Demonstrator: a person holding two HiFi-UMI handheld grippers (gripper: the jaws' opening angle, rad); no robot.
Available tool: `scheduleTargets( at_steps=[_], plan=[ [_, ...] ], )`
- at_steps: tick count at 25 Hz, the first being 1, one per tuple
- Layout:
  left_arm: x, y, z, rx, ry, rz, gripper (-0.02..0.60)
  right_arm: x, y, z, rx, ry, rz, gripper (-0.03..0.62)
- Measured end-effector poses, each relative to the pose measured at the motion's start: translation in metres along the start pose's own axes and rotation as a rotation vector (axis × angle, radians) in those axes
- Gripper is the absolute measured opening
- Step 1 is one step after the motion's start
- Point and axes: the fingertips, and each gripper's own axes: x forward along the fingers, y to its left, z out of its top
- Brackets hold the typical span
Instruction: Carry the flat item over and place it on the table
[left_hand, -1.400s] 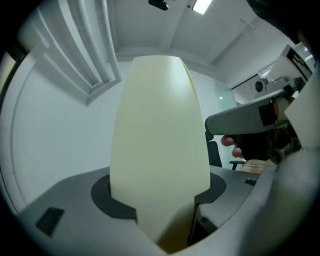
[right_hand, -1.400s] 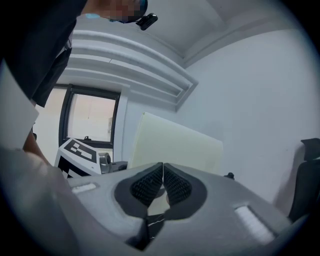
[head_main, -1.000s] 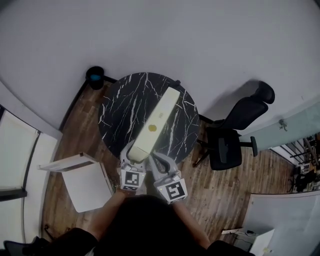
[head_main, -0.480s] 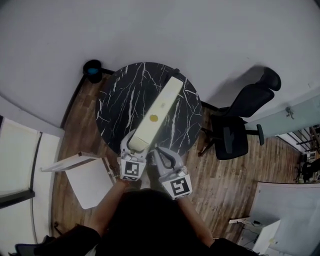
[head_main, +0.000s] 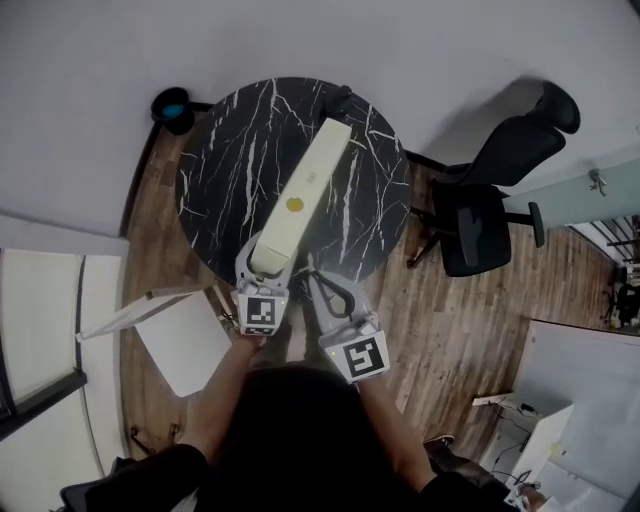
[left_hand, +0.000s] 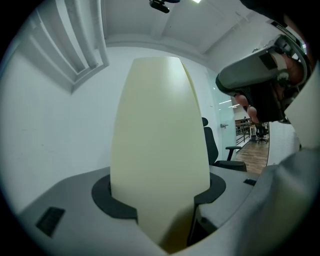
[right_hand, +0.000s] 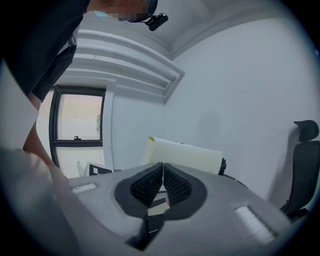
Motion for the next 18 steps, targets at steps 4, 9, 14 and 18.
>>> scheduleTargets(
  at_steps=[4,9,14,18],
  plan=[
    [0.01,-0.005,-0.031,-0.036,0.052,0.023,0.282,-0.003,-0.003,-0.009,0.022,-0.008,0.007,0.002],
    [0.022,-0.019,-0.045,-0.027,0.066,0.017,0.282,-0.007,0.003,-0.024,0.06,-0.007,0.024,0.002],
    [0.03,-0.023,-0.057,-0.042,0.087,0.039,0.282,-0.007,0.008,-0.034,0.092,-0.007,0.038,0.002],
    [0.034,-0.028,-0.064,-0.06,0.098,0.044,0.282,-0.013,-0.002,-0.037,0.114,-0.014,0.022,0.001]
  ],
)
